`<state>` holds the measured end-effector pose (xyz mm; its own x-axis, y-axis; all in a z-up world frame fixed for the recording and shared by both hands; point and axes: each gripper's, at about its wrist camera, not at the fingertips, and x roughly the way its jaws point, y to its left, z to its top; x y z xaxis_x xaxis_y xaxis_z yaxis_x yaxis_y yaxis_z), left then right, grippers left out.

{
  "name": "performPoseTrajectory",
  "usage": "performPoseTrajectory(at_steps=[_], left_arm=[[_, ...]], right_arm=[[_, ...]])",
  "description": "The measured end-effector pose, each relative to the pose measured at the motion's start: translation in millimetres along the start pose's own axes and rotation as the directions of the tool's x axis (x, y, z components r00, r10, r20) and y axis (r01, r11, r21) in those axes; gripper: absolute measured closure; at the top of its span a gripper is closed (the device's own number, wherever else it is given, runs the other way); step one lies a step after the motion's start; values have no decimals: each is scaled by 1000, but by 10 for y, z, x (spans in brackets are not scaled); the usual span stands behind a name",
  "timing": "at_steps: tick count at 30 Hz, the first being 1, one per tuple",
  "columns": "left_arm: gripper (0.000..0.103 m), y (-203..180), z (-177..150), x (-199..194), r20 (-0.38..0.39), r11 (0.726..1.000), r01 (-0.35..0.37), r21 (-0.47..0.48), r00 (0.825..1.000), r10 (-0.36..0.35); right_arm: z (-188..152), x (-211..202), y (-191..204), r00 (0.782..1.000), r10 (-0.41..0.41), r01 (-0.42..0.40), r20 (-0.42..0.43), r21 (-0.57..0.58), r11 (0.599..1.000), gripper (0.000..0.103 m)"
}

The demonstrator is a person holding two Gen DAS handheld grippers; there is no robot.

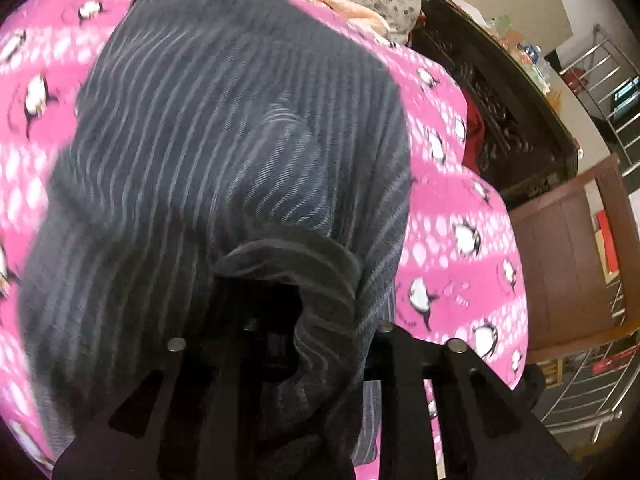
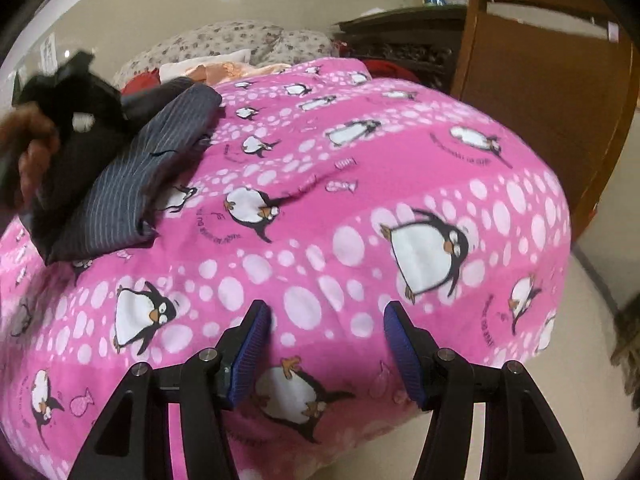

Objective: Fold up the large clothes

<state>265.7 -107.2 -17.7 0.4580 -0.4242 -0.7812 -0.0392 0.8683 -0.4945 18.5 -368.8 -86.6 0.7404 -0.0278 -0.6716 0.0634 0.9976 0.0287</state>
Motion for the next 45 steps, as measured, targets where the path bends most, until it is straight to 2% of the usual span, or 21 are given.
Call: performPoseTrajectory(at_steps=[1, 3, 5, 8, 11, 14, 16, 19, 21, 22, 25, 27, 30, 33, 36, 38, 40, 42, 43, 44, 45], left_arm=[[64, -55, -58, -18, 20, 1000, 25, 15, 999, -25], [36, -208, -160, -88, 64, 995, 71, 67, 995, -75], [35, -363, -284, -204, 90, 989, 84, 122, 991, -95], [35, -520, -397, -491, 74, 964, 215, 154, 971, -229], [35, -520, -407, -884, 120, 944, 271, 188, 948, -295], [35, -309, -334, -1277, 226, 954, 200, 222, 941, -250], [35, 8, -279, -1428, 288, 969, 75, 234, 947, -143], [35, 486, -316, -1412, 312, 973, -117, 197, 949, 51], [51, 674, -413, -1326, 299, 965, -186, 182, 946, 126], [51, 727, -495, -1294, 298, 960, -207, 186, 943, 146], [52, 753, -789, -1201, 290, 955, -189, 227, 949, 119], [56, 696, -863, -1060, 248, 957, -133, 257, 966, 68], [56, 537, -941, -944, 252, 923, -169, 345, 964, 82], [56, 577, -924, -910, 232, 932, -127, 339, 971, 48], [56, 602, -994, -911, 247, 929, -111, 352, 969, 22], [56, 639, -1005, -938, 249, 932, -90, 352, 969, -1], [56, 712, -1040, -988, 245, 939, -55, 340, 969, -33], [54, 783, -1047, -1026, 244, 944, -26, 328, 968, -58], [53, 832, -1042, -1037, 242, 949, -18, 316, 968, -62], [47, 850, -1034, -1043, 241, 951, -18, 309, 969, -60], [37, 898, -1021, -1032, 233, 956, -19, 293, 971, -52]], right_arm=[[-9, -4, 11, 1000, 1, -1, 1, -3, 1000, 45], [-13, 6, 48, 1000, 5, -5, -1, -12, 1000, 45], [17, 32, 54, 1000, 13, -13, -7, 5, 1000, 45], [37, 47, 81, 1000, 7, -7, -13, 9, 1000, 45], [30, 39, 109, 1000, 2, -2, -19, 0, 1000, 45], [23, -2, 127, 1000, -3, 3, -23, 3, 1000, 45], [29, -51, 155, 1000, -6, 5, -16, -9, 1000, 46], [48, -182, 220, 1000, 0, 0, 13, -46, 999, 51], [75, -298, 282, 999, 12, -9, 37, -78, 997, 54], [95, -340, 311, 999, 19, -15, 47, -91, 996, 54], [201, -466, 449, 996, 29, -18, 80, -136, 991, 54], [318, -528, 553, 994, 43, -27, 101, -153, 988, 54], [565, -577, 765, 987, 88, -64, 132, -175, 983, 54], [896, -555, 1043, 975, 165, -137, 150, -183, 974, 54], [1207, -454, 1438, 950, 273, -235, 154, -223, 946, 55], [1370, -309, 1749, 930, 349, -314, 113, -247, 917, 57], [1500, -72, 2024, 889, 457, -437, 36, -234, 868, 61], [1569, 266, 2215, 862, 501, -505, -78, -205, 838, 62], [1565, 415, 2247, 856, 501, -517, -127, -197, 833, 69], [1554, 523, 2249, 874, 464, -486, -145, -211, 848, 71], [1523, 615, 2210, 909, 385, -415, -162, -252, 874, 72]])
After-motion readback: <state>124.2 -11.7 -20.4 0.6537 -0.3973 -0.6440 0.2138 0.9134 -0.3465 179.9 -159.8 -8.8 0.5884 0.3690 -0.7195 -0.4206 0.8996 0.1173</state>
